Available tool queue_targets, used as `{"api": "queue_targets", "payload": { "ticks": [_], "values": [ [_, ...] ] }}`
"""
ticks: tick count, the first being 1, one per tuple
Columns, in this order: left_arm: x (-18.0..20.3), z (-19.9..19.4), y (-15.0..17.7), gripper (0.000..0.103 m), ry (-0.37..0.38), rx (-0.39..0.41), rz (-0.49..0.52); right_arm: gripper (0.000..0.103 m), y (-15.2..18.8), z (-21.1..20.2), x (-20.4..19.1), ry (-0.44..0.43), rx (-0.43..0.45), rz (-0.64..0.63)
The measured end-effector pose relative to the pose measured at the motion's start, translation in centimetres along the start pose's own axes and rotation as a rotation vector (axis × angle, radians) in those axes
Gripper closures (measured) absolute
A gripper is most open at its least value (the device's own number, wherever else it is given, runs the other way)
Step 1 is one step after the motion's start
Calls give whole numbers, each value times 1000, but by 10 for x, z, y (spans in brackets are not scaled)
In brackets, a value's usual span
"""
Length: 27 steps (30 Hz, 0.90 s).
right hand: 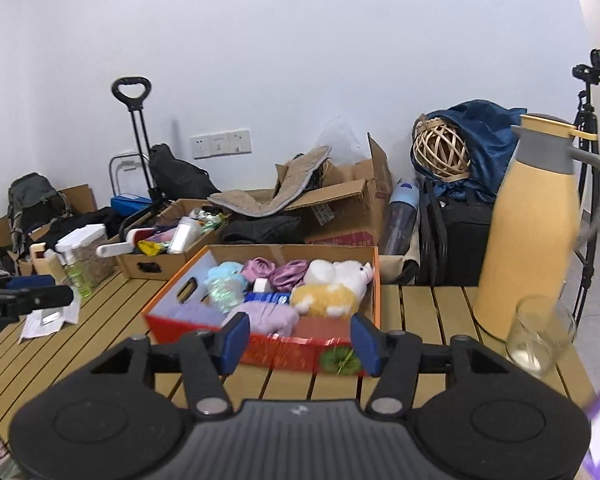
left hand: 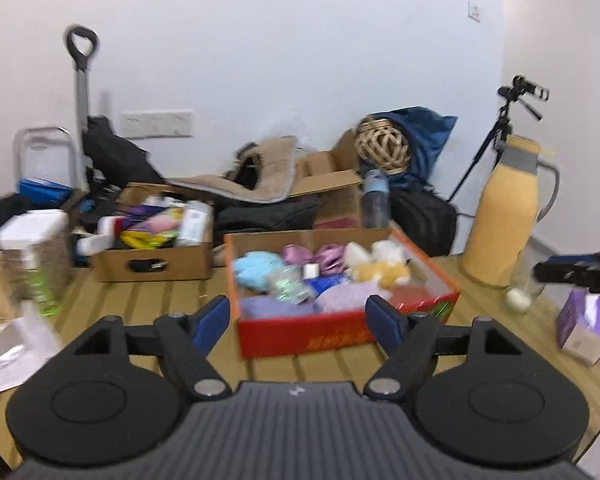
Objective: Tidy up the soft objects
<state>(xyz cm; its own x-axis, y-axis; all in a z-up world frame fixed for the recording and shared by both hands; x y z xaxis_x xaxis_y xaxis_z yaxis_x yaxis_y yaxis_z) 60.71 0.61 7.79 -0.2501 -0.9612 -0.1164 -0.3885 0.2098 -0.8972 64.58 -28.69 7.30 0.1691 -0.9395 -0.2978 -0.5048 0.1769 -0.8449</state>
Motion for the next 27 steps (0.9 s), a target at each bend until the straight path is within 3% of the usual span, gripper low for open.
{"api": "queue_targets", "payload": {
  "ticks": [2, 7, 12, 14, 18, 20, 24, 27],
  "values": [
    [7, -26, 10, 17, -30, 39, 13, 47, 12, -20, -5, -20, 18, 16],
    [24, -95, 45, 7, -45, 122, -30, 46, 48, -68, -20, -11, 66, 10],
    [42, -178, 82, 0, -124, 191, -44, 44, 95, -136, -37, -33, 140, 11],
    [51, -213, 94, 0, -140, 242, -45, 36, 115, -167, -45, -34, 168, 1],
    [68, -268, 119, 0, -132, 292, -72, 30, 150, -223, -65, -39, 225, -46],
    [73, -290, 139, 0, -150, 294, -73, 24, 168, -248, -72, -45, 258, -52],
    [82, -327, 177, 0, -225, 291, -46, 21, 212, -284, -80, -25, 288, -60],
    [93, -350, 193, 0, -202, 292, -35, 19, 242, -307, -81, -4, 300, -52]
  ]
}}
Point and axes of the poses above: each gripper's, at about its wrist camera, not at the fingertips, and z roughly the way its jaws point, x to its right, y to its underside, the point moved 8 cm from there along z, roughly the way its jaws point, and after that the axes turned 10 degrees about z, right-handed, at the moved point
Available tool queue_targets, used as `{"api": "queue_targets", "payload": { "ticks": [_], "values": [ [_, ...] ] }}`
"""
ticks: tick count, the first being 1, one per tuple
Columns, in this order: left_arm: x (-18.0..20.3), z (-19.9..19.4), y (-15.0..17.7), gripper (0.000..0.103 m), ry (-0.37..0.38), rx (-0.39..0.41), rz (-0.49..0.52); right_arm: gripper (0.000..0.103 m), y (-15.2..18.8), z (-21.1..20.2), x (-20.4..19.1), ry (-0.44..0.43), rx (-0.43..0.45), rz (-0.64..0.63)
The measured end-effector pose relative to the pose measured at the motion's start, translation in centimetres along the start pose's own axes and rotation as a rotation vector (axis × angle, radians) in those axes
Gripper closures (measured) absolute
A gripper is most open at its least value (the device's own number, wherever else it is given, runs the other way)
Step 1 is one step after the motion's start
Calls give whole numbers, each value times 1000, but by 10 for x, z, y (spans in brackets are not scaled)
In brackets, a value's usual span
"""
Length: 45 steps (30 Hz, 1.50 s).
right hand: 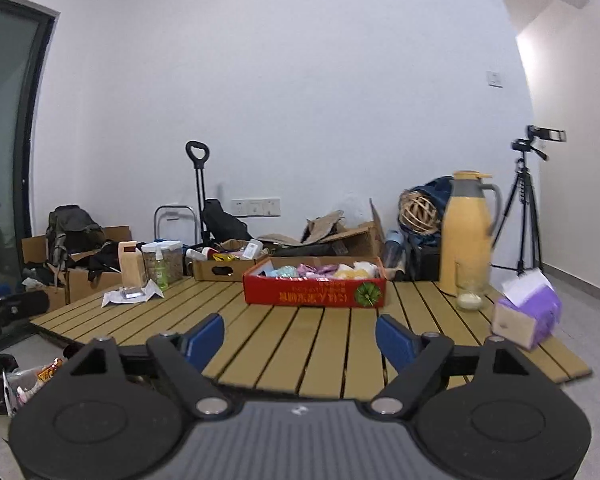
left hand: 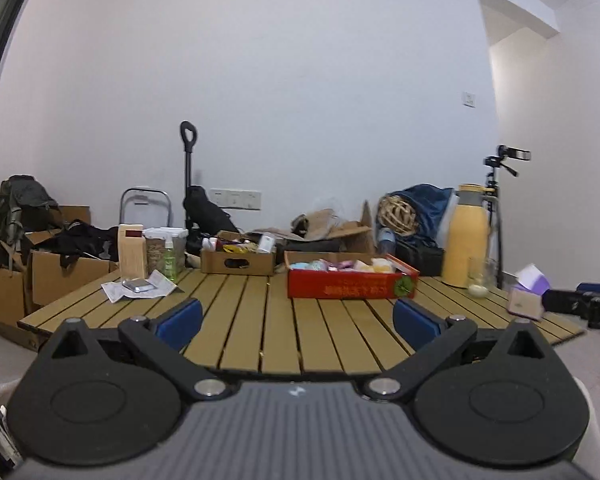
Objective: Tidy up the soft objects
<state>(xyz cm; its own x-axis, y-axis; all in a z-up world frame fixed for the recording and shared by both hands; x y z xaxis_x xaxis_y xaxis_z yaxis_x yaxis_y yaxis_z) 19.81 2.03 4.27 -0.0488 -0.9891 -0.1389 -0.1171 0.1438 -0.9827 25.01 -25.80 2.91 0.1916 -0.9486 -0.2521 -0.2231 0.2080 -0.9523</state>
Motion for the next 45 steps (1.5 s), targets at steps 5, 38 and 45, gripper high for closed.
{"api": "queue_targets", "payload": {
  "ticks": [5, 38, 45],
  "values": [
    [9, -37, 0, 0, -26, 34, 10, 12, 37, -41, -7, 8, -22, -28],
    [26, -69, 12, 0, 13, 38, -1, 7, 50, -70, -35, -46, -5, -46],
    [24, -64, 11, 0, 14, 45, -1, 7, 47, -65, -34, -49, 0, -45]
  ]
}}
Point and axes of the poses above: each gripper's, at about its wrist camera, not at the fingertips, and z roughly the way its jaws point, x to its right, y to its underside, the point moved 8 cm from there along z, roughly the way its jaws point, and after that the axes turned 10 degrees about z, right-handed, at the moved point
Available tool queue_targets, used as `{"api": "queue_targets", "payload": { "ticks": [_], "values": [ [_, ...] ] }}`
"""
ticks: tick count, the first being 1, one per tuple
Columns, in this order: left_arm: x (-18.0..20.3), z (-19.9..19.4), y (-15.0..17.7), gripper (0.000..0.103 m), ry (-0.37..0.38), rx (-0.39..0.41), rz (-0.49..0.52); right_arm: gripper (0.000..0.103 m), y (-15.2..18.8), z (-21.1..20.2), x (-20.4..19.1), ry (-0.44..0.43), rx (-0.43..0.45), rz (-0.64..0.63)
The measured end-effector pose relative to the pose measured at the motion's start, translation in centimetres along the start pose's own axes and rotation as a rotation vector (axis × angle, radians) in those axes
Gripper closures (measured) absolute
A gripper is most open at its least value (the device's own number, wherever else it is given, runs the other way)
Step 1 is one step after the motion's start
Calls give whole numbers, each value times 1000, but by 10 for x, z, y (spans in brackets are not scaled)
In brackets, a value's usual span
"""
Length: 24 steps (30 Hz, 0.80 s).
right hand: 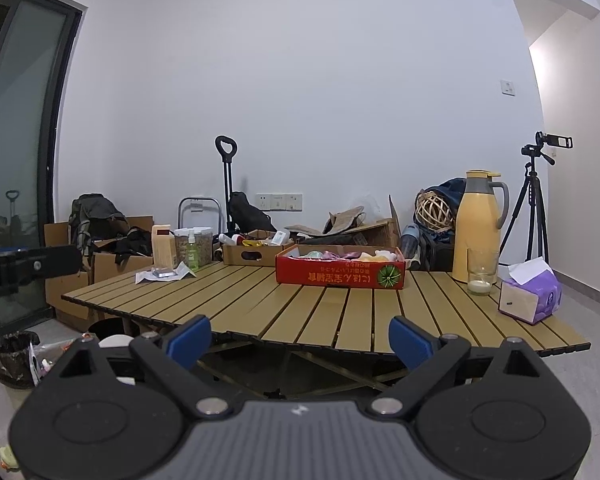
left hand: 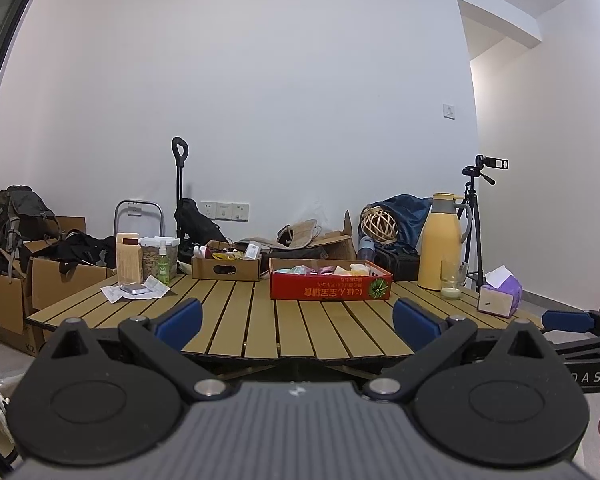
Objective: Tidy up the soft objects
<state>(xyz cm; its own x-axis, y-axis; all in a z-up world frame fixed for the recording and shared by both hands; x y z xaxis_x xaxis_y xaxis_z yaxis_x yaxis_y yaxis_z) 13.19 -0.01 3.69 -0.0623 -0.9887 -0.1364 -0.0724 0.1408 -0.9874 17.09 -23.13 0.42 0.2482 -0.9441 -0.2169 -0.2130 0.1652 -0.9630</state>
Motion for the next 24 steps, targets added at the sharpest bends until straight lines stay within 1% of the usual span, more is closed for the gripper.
{"api": "queue_targets", "payload": {
  "ticks": [11, 24],
  "values": [
    [-1, -1, 0, 0, 3, -4, 0, 7, 1, -1, 1, -1, -1, 5],
    [6, -9, -1, 0, 7, 7, 13, 7, 2, -8, -2, 1, 7, 7]
  ]
}}
Point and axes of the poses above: each gripper's, at about its wrist camera, not at the fingertips, and z roughly the way its jaws point, x to its right, y to its underside, the point moved 8 cm from there along z, roughly the way its jaws point, and after that the axes turned 10 degrees about z, right-handed, at the moved point
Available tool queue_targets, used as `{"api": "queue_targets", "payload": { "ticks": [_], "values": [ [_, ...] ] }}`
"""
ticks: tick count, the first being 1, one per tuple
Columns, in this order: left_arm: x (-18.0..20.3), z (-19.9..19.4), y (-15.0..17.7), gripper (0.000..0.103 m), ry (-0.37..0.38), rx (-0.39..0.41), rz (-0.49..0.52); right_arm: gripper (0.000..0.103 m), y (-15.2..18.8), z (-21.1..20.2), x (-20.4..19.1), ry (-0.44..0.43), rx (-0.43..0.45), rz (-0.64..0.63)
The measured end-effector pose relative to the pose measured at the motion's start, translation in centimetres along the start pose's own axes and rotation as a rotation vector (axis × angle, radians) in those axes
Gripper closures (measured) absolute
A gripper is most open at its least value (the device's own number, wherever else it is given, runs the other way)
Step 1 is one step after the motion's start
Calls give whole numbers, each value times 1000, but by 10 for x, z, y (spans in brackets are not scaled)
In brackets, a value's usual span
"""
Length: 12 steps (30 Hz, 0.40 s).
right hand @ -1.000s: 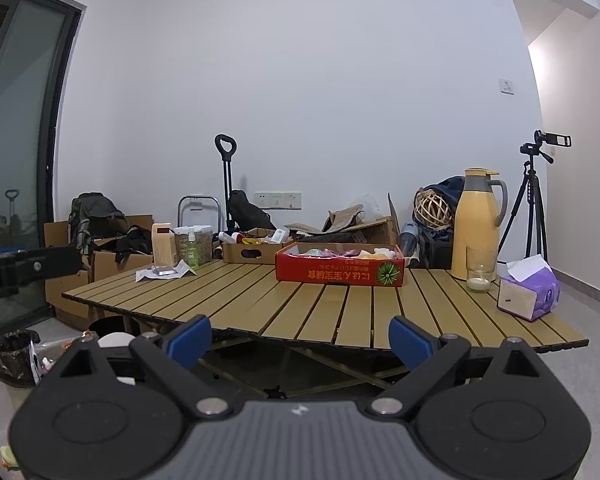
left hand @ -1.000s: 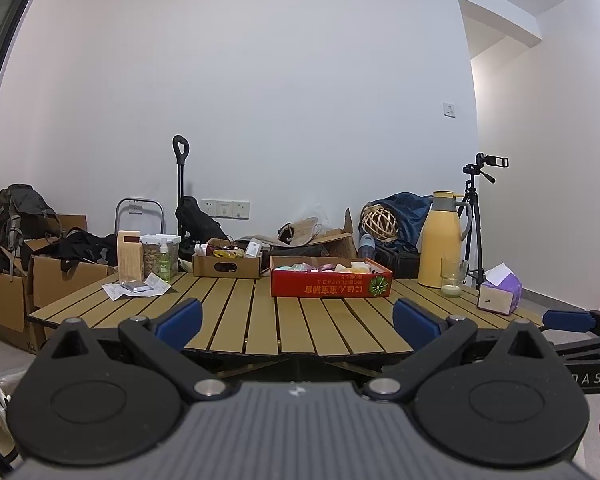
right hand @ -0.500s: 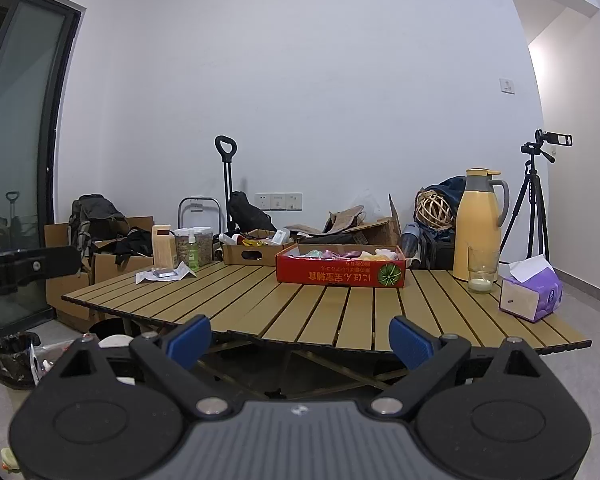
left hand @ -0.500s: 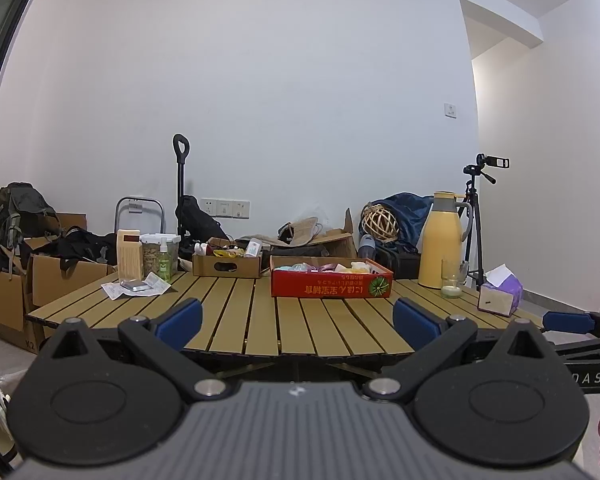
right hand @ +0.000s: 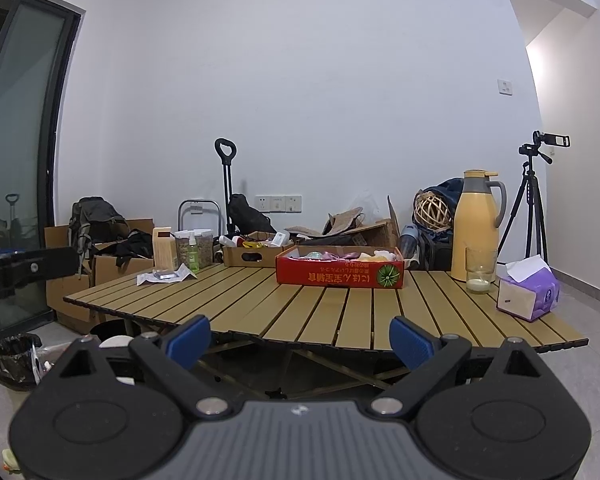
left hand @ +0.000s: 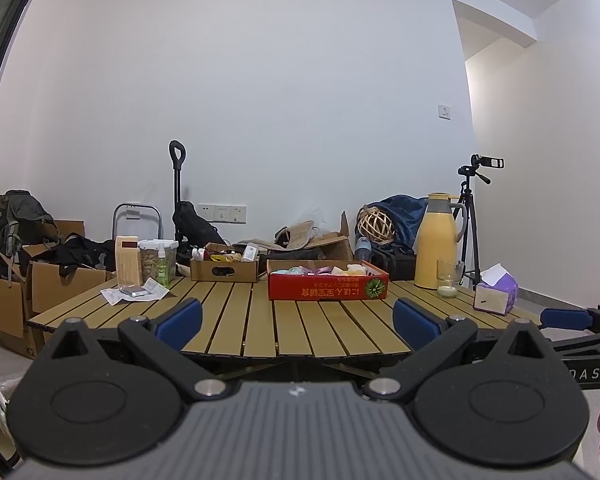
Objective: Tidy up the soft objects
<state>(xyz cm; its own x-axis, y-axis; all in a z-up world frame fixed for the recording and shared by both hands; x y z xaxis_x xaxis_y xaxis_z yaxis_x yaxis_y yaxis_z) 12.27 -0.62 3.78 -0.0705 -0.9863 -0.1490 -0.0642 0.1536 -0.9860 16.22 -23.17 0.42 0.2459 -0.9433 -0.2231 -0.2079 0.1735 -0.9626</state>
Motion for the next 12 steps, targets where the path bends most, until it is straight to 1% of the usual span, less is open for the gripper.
{"api": "queue_targets", "payload": {
  "ticks": [12],
  "values": [
    [0, 3, 1, 0, 8, -4, -2, 6, 0, 6, 4, 7, -9, -3]
  ]
}}
Point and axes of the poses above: each gripper's, at about its wrist camera, not at the fingertips, and z roughly the way its jaws point, x to its right, y to its underside, the point moved 8 cm from there along z, roughly the way its jaws point, and after that the axes turned 10 degrees about z, right-handed, at the moved point
